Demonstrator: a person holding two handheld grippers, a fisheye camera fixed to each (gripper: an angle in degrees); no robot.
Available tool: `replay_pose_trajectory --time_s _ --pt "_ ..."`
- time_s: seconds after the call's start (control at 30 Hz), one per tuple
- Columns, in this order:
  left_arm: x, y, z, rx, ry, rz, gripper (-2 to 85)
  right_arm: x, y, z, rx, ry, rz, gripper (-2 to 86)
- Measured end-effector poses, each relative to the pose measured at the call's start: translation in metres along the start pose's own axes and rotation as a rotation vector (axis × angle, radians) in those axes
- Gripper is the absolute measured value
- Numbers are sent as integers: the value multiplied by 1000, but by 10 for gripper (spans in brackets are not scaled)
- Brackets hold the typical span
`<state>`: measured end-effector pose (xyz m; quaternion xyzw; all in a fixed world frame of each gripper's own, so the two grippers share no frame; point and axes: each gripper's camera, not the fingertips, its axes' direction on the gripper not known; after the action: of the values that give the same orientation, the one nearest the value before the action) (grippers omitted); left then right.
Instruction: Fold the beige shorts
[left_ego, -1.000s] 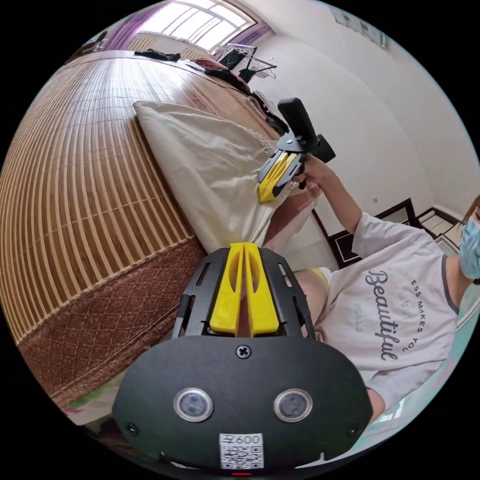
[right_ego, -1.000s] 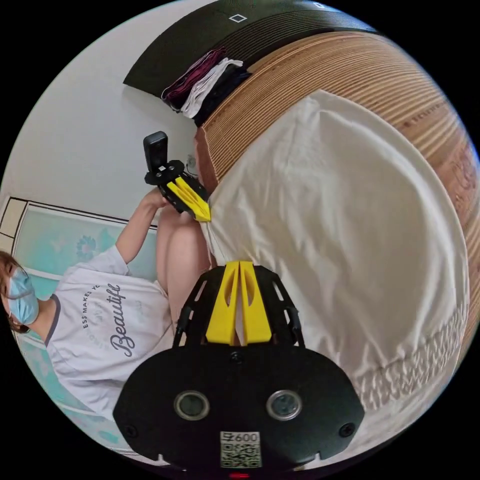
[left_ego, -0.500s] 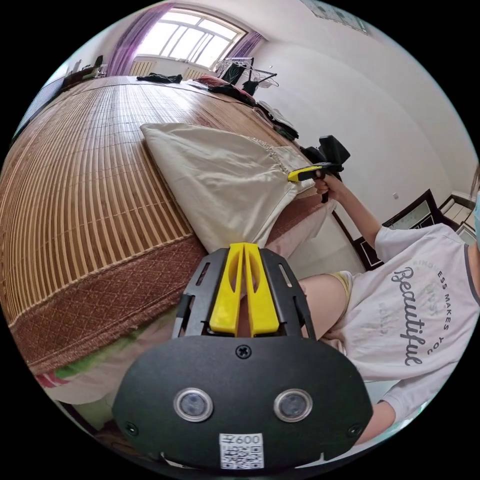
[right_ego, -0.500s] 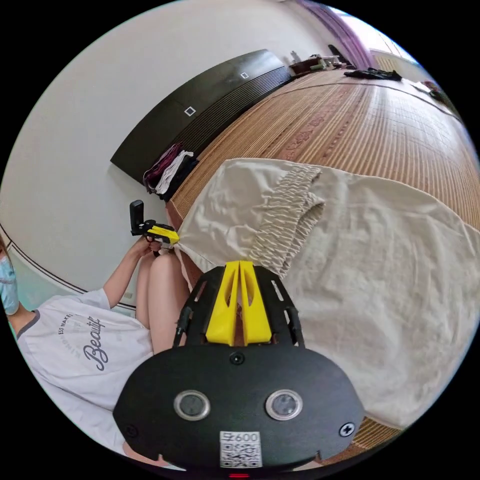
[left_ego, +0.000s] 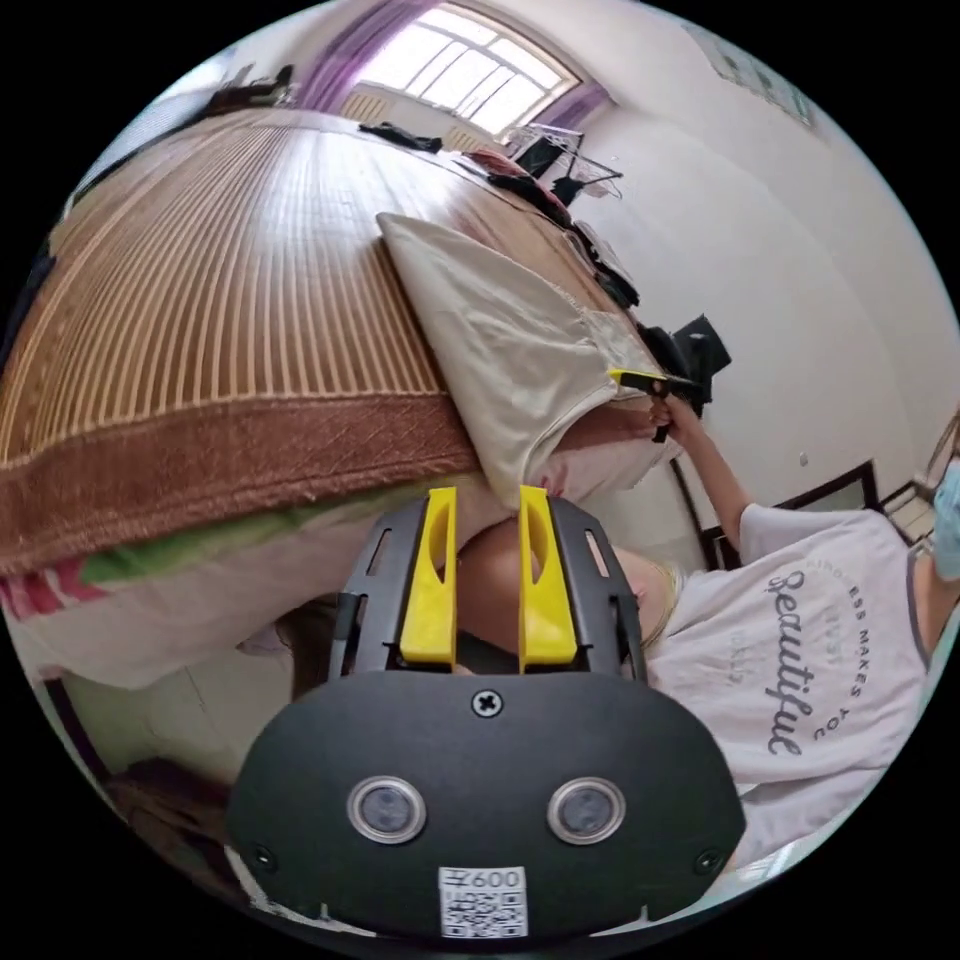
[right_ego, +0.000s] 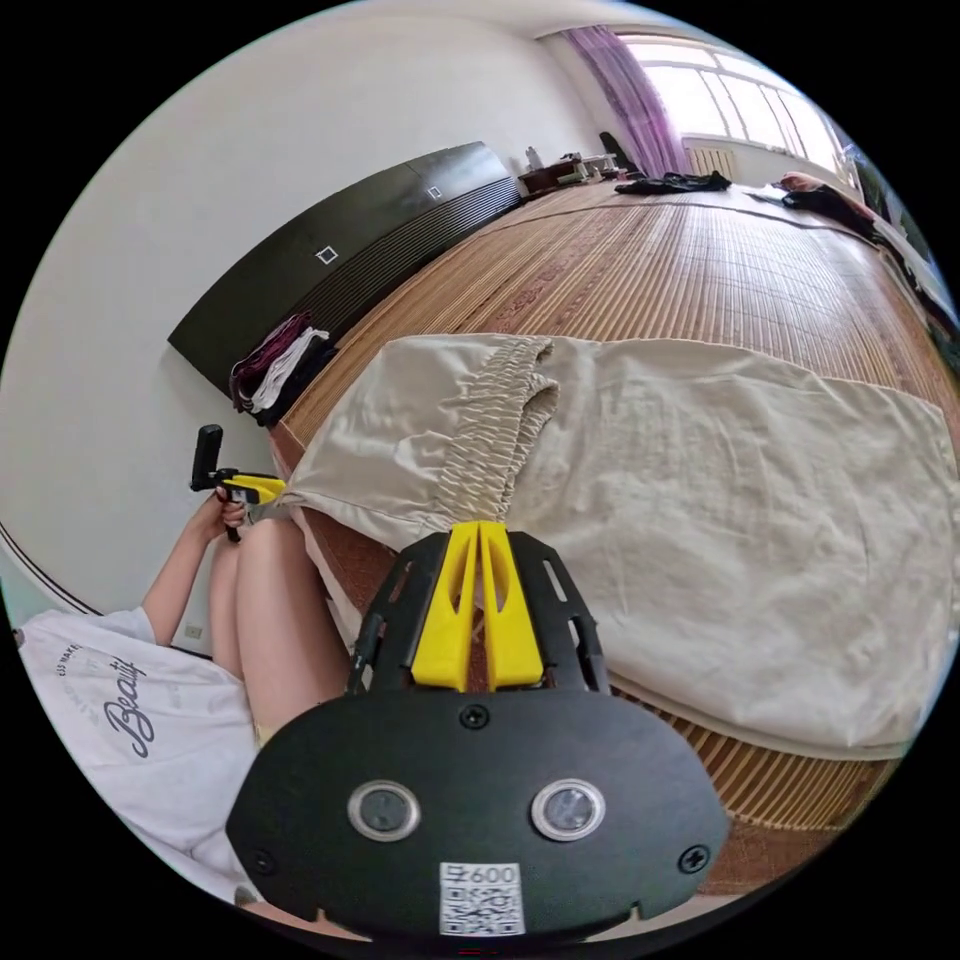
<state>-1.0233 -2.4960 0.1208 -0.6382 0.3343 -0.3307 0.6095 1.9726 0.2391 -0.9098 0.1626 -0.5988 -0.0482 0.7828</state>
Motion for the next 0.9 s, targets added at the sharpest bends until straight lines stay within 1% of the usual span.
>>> replay_pose_trajectory --time_s 0.03,0.1,0.17,0.27,0.33,0.37,0.4,0.47,0.53,0.57,0.63,0.73,0.8,0.9 --pt "-8 1 -4 1 39 -27 91 0 -5 -2 -5 -1 2 -8" --pt "-35 6 -18 41 217 -113 97 -4 -25 -12 -18 1 0 -8" --pt "-47 7 -25 76 297 -142 99 -10 -36 -20 -11 16 3 -7" --pt "-55 -3 -23 18 326 -170 104 -7 -47 -43 36 -12 59 -1" --pt "-56 -10 -27 13 340 -170 110 -11 -46 -70 131 -16 52 13" --pt "-59 -12 -34 35 369 -181 112 -11 -46 -90 211 8 78 29" --pt "-63 -13 -43 54 402 -191 112 -5 -51 -101 244 9 127 66" --pt "-69 -13 -55 75 438 -202 109 8 -70 -97 204 -46 179 97" --pt "-74 -14 -65 89 455 -212 105 12 -90 -79 132 -100 175 95" --pt "-76 -16 -70 97 471 -221 103 6 -103 -64 81 -124 136 81" --pt "-75 -20 -76 106 483 -232 98 -10 -117 -54 46 -70 83 52" --pt "-65 -24 -90 106 433 -218 71 -33 -129 -72 84 -8 30 9" --pt "-53 -28 -102 126 419 -182 45 -57 -130 -94 121 48 -19 -3" --pt "-36 -34 -115 125 354 -154 35 -81 -127 -101 123 123 -56 -7"
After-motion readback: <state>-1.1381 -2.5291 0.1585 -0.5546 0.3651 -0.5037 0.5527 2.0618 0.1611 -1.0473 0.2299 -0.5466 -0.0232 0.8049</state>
